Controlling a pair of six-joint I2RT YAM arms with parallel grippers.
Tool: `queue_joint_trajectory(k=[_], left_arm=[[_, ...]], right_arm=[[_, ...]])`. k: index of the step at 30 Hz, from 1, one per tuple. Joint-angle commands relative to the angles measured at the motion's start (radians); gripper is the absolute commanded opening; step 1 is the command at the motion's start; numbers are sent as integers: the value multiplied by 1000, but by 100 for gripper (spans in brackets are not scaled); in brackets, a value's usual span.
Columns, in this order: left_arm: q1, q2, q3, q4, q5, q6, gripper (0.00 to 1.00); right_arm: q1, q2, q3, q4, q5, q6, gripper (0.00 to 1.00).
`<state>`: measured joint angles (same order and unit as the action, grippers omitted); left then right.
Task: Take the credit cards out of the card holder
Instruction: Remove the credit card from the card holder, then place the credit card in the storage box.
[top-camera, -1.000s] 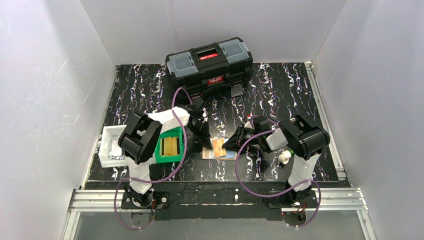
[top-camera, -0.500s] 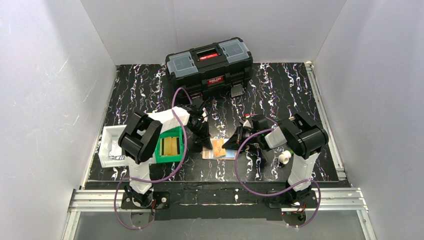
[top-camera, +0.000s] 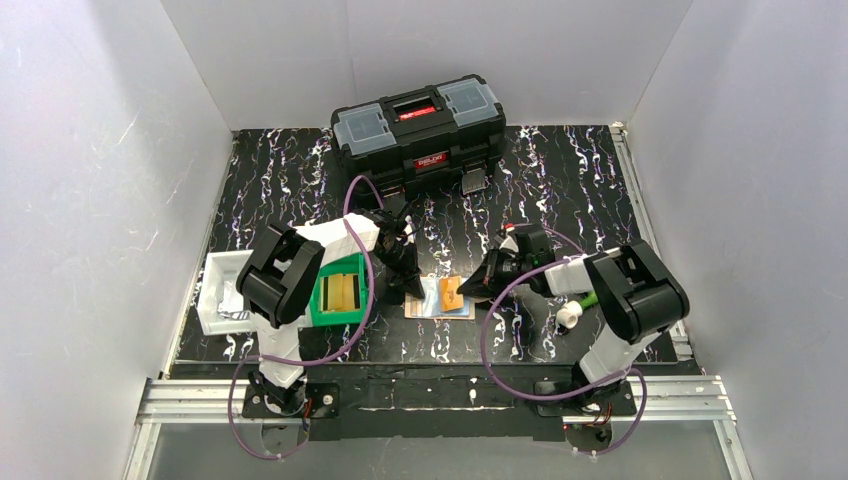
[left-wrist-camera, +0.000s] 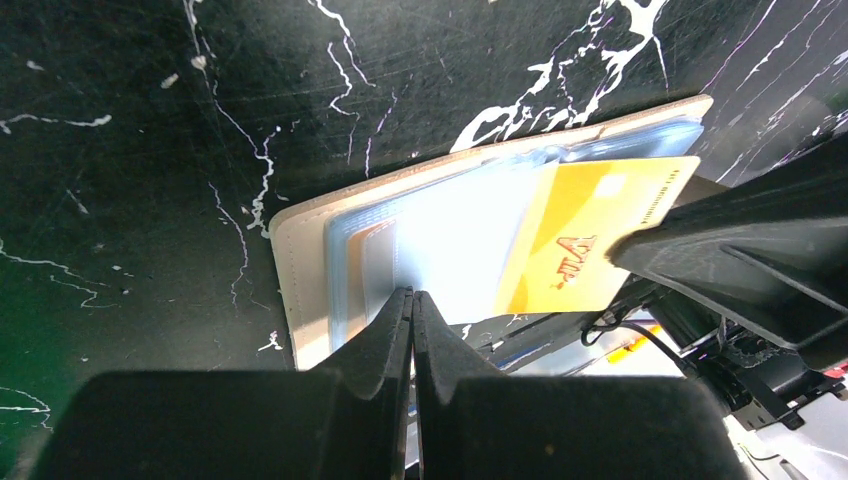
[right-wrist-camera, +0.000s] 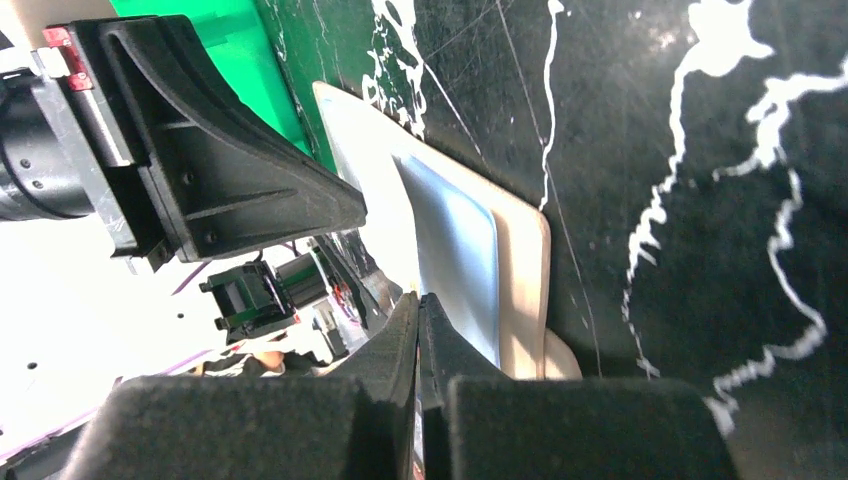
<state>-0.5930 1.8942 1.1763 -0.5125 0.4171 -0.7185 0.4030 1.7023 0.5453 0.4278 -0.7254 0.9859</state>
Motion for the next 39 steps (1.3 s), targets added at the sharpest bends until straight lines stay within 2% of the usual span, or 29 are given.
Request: queue_joint_trajectory(k=[1,10,16,17,19,23,27,32,35,39], left_arm=[[2,74,-70,-128,-246,47,0],[2,38,-22,-135,-206,48,0],[2,-25,74,-192,-175,72,0],[2,-39,96,-211,-179,79,3],[1,-71,142,-244,-184,92,16],[4,-137,210,-287,-174,114,52],[17,-201,215,-263,-97,110,70],[62,-275,142,-106,123,40,78],[76,-305,105,-21,218,-6,79],[92,-322,53,103,331,-83,79]], right_arm=[[-21,-93,9,-196,66,-91,1],[-23,-199,69,-338,97,-135,1],[-23,-235,113,-395,88,-139,1],[-23,-242,120,-401,87,-140,1],[-23,-253,133,-414,84,-139,1],[-23,-270,159,-440,82,-136,1],[-23,-296,186,-462,69,-116,1],[-27,-332,217,-452,42,-71,1],[-29,-346,232,-437,12,-41,1],[-30,-359,228,-329,-49,45,1]])
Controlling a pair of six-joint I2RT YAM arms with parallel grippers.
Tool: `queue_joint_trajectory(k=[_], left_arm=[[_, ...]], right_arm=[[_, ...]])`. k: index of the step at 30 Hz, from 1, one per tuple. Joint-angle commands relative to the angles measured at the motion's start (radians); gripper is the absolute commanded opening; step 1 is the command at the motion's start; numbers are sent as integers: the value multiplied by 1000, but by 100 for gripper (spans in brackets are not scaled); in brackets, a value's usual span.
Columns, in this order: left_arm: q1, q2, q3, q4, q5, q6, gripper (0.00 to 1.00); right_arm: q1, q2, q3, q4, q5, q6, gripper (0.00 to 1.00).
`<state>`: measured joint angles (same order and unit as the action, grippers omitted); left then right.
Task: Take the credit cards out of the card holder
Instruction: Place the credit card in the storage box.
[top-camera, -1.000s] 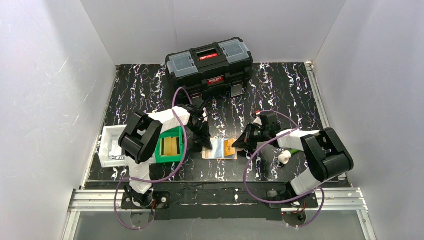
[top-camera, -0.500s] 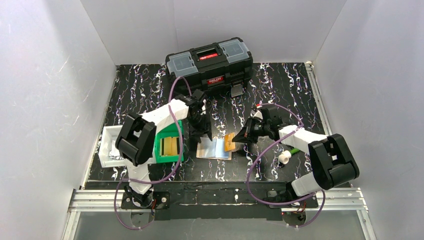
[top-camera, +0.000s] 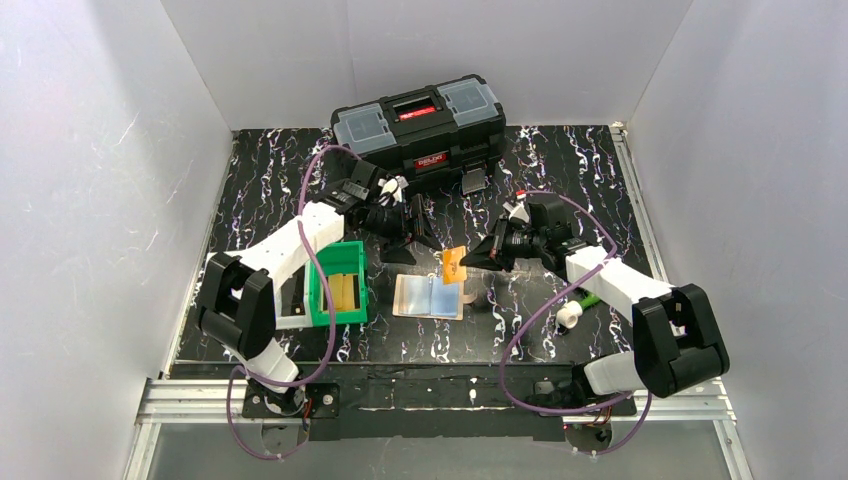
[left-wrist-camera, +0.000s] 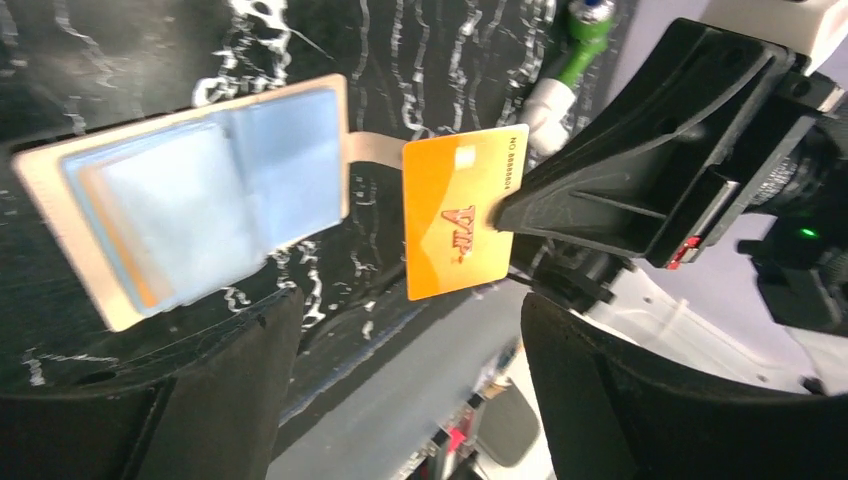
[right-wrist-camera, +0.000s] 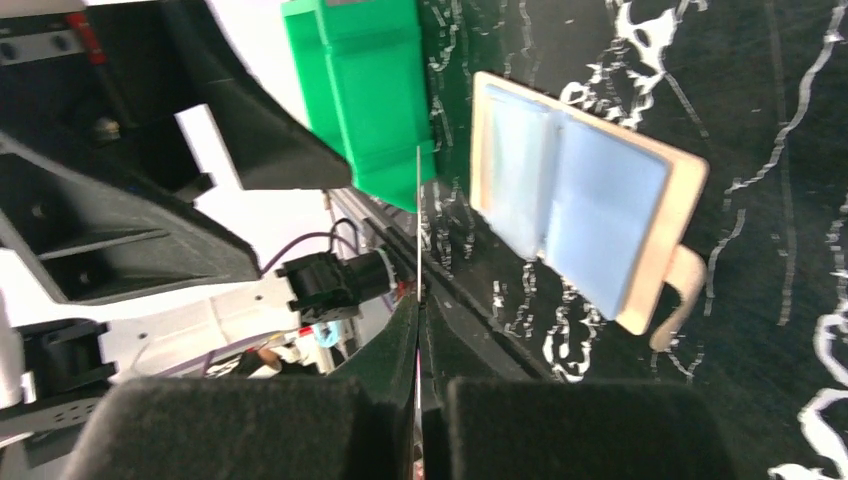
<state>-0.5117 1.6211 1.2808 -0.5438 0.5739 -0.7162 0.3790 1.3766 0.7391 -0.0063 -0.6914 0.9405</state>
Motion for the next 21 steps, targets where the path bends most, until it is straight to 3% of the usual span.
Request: queue_joint_trajectory(k=[1,8,9,10,12,14,15,16,17,18,20,21], left_arm=[[14,-53,-64,170,199,-110,79],[16,-51,-149,463,349,-284,74],[16,-55,-172,563,378,-346,66],[16,-50,-178,600,390,-370,50],[16,-45,-189,623,400,-389,32],[13,-32,-200,634,412,-396,1],[12,-32,-202,632,412,-393,0],[12,-34,-202,618,408,-381,0],[12,-38,-194,581,396,-357,0],[12,-40,-182,533,387,-324,0],[12,-44,-166,481,373,-294,0],[12,-48,-157,449,363,-264,0]], right_arm=[[-6,-34,27,141,-98,118,1],[-6,-50,-33,416,-149,325,1],[-5,-49,-33,427,-151,332,1],[-5,-49,-36,430,-148,332,1],[-5,-47,-31,431,-151,332,1],[-4,-52,-26,396,-137,302,1],[-4,-60,-18,353,-129,283,3],[-3,-72,-3,290,-111,247,22],[-2,-93,28,192,-71,180,61],[-3,-109,60,71,-34,121,80],[-4,-129,93,-34,14,66,96],[-4,-139,107,-79,36,45,98]])
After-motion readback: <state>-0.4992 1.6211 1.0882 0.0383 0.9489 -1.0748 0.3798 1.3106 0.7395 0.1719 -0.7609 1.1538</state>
